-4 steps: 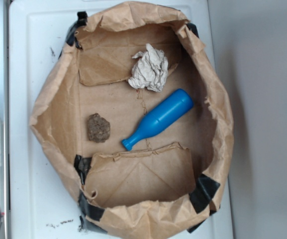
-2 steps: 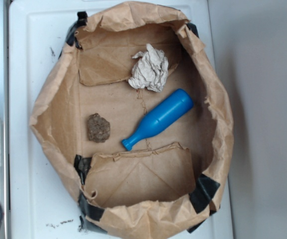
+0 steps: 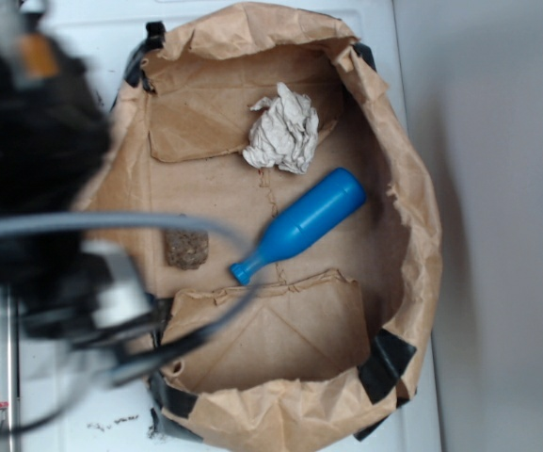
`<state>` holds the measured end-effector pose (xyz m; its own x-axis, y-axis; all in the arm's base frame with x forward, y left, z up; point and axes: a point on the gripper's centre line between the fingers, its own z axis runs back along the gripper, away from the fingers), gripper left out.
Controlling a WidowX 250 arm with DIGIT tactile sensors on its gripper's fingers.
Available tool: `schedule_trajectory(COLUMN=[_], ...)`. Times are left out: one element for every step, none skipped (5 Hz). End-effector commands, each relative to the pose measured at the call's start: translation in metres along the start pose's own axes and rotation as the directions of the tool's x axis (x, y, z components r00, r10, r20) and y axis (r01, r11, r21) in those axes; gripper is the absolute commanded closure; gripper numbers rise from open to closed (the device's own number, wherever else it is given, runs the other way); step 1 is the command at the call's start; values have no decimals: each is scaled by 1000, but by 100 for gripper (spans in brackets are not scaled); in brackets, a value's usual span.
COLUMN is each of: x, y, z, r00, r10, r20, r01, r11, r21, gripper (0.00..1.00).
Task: Grab the blue bottle.
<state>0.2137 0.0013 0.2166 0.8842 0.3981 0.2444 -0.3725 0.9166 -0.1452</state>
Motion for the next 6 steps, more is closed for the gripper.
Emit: schedule_trajectory(x=[75, 68, 59, 49, 50, 38], y=[13, 37, 51, 36, 17, 5], z=[-91, -126, -159, -189, -194, -173], r00=[978, 977, 977, 988, 990, 997], r10=[197, 199, 208, 156, 140, 73], r20=[65, 71, 39, -8, -23, 14], r01=[-202, -206, -212, -154, -138, -73], r11=[975, 971, 967, 980, 987, 997], r21=[95, 120, 143, 125, 85, 5], gripper=[0, 0, 0, 0, 0, 0])
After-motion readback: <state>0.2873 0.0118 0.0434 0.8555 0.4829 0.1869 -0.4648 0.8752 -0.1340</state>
